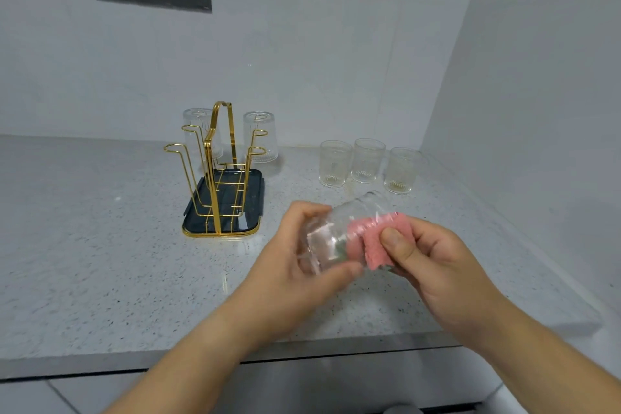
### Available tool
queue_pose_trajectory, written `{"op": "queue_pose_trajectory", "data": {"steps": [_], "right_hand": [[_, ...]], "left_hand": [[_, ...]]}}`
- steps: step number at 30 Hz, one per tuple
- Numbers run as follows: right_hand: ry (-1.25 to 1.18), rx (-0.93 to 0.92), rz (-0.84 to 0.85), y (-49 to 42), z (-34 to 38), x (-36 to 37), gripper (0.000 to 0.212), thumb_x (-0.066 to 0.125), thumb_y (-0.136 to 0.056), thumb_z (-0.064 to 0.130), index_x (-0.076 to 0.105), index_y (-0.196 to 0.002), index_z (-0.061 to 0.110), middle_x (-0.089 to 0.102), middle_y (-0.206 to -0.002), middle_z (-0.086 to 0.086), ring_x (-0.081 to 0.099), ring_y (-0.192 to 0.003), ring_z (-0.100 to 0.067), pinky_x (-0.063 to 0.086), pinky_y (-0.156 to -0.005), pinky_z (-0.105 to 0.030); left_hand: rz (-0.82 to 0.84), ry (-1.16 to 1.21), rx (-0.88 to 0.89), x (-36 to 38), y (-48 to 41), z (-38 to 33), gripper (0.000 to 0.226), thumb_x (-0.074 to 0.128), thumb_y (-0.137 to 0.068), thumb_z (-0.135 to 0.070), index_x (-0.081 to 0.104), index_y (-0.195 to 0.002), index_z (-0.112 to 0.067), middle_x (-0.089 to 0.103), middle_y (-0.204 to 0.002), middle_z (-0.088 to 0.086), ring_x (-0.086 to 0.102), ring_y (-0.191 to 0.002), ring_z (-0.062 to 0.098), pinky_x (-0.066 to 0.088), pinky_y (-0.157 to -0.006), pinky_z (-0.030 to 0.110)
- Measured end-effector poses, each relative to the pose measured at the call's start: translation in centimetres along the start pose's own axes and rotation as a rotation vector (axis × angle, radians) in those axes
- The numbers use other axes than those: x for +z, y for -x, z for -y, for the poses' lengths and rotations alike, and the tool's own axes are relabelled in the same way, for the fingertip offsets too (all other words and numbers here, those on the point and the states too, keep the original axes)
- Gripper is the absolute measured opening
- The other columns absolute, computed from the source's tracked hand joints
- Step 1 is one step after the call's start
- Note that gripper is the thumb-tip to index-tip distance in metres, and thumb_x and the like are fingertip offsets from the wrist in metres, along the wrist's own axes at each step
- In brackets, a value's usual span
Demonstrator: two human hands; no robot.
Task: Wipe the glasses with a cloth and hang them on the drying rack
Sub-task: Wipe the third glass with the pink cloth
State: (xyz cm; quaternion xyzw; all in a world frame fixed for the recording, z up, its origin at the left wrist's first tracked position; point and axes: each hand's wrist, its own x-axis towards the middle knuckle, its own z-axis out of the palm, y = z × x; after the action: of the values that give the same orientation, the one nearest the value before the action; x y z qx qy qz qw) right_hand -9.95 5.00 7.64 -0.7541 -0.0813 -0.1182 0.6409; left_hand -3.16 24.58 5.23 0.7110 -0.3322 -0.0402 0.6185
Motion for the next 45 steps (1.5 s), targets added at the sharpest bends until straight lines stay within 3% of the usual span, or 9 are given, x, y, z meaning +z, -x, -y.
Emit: {"op": "queue_pose_trajectory", "data": {"steps": [3, 10, 14, 21, 27, 30, 36, 41, 45], "right_hand": [[-0.124, 0.024, -0.025, -0.5, -0.2, -0.1, 0.055, 0.075, -0.08, 0.061, 0.078, -0.106, 0.013, 0.078, -0.106, -0.014, 0.075, -0.1, -0.025, 0.06, -0.089, -0.034], [0.004, 0.001, -0.001, -0.1, 0.5, 0.2, 0.022, 0.06, -0.092, 0.037, 0.079, -0.088, 0.025, 0.077, -0.087, 0.003, 0.073, -0.086, -0.012, 0.055, -0.081, -0.021], [0.045, -0.012, 0.014, 0.1, 0.6, 0.1, 0.023, 0.058, -0.097, 0.029, 0.078, -0.087, 0.022, 0.077, -0.087, -0.002, 0.073, -0.086, -0.016, 0.058, -0.082, -0.026], [-0.027, 0.082, -0.054, -0.8, 0.3, 0.4, 0.035, 0.057, -0.09, 0.035, 0.078, -0.097, 0.008, 0.08, -0.096, -0.013, 0.076, -0.092, -0.022, 0.06, -0.087, -0.033], [-0.005, 0.092, -0.094, -0.9, 0.9, 1.2, 0.036, 0.052, -0.097, 0.034, 0.08, -0.096, 0.012, 0.081, -0.091, -0.007, 0.078, -0.087, -0.017, 0.061, -0.081, -0.025], [-0.043, 0.057, -0.23, -1.2, 1.6, 0.7, 0.036, 0.05, -0.098, 0.036, 0.081, -0.085, 0.024, 0.08, -0.086, -0.003, 0.076, -0.088, -0.017, 0.059, -0.088, -0.034], [-0.028, 0.068, -0.437, -1.2, 0.6, 0.3, 0.042, 0.042, -0.109, 0.035, 0.078, -0.086, 0.03, 0.079, -0.087, 0.003, 0.073, -0.089, -0.011, 0.049, -0.099, -0.043], [-0.083, 0.131, -0.245, 0.2, -1.8, 4.1, 0.042, 0.038, -0.097, 0.056, 0.073, -0.113, 0.041, 0.069, -0.072, 0.004, 0.072, -0.101, -0.026, 0.049, -0.105, -0.053], [-0.167, 0.071, -0.18, 0.5, -3.1, 7.3, 0.047, 0.032, -0.098, 0.067, 0.044, -0.143, 0.06, 0.069, -0.109, 0.022, 0.062, -0.108, -0.002, 0.047, -0.095, -0.025]], "left_hand": [[-0.138, -0.572, 0.45, 0.3, -0.2, 1.5, 0.071, 0.087, -0.079, -0.024, 0.046, -0.136, -0.035, 0.046, -0.137, -0.012, 0.053, -0.129, 0.011, 0.048, -0.107, 0.026], [0.105, 0.459, -0.416, -0.1, -1.0, -0.4, 0.06, 0.07, -0.082, -0.053, 0.063, -0.127, -0.015, 0.078, -0.105, 0.007, 0.076, -0.092, 0.028, 0.066, -0.082, 0.044], [0.119, 0.518, -0.398, -0.2, -0.7, -0.3, 0.05, 0.072, -0.087, -0.043, 0.068, -0.122, -0.007, 0.077, -0.103, 0.013, 0.074, -0.088, 0.026, 0.066, -0.075, 0.039], [-0.11, -0.762, 0.547, -0.1, -0.5, 1.9, 0.064, 0.076, -0.083, -0.04, 0.048, -0.138, -0.026, 0.054, -0.135, 0.0, 0.055, -0.123, 0.018, 0.049, -0.102, 0.028], [-0.145, -0.778, 0.37, 0.8, -0.4, 1.9, 0.079, 0.076, -0.08, -0.046, 0.04, -0.147, -0.025, 0.052, -0.129, -0.004, 0.058, -0.111, 0.014, 0.056, -0.091, 0.032], [-0.172, -0.454, 0.075, 1.1, 0.1, 1.4, 0.068, 0.079, -0.083, -0.044, 0.046, -0.142, -0.036, 0.054, -0.126, -0.018, 0.059, -0.109, -0.002, 0.052, -0.09, 0.015], [-0.222, 0.886, -0.405, 0.4, -1.4, 0.2, 0.035, 0.07, -0.078, -0.022, 0.067, -0.11, -0.008, 0.073, -0.108, 0.016, 0.068, -0.105, 0.029, 0.05, -0.103, 0.043], [-0.217, 0.941, -0.338, 0.6, -2.4, -0.1, 0.053, 0.075, -0.076, -0.012, 0.058, -0.124, 0.002, 0.061, -0.116, 0.021, 0.062, -0.104, 0.033, 0.049, -0.094, 0.04], [-0.232, 0.844, -0.324, 2.0, -2.0, -0.5, 0.081, 0.08, -0.081, -0.043, 0.048, -0.14, 0.003, 0.063, -0.108, 0.022, 0.059, -0.088, 0.034, 0.048, -0.066, 0.037]]}}
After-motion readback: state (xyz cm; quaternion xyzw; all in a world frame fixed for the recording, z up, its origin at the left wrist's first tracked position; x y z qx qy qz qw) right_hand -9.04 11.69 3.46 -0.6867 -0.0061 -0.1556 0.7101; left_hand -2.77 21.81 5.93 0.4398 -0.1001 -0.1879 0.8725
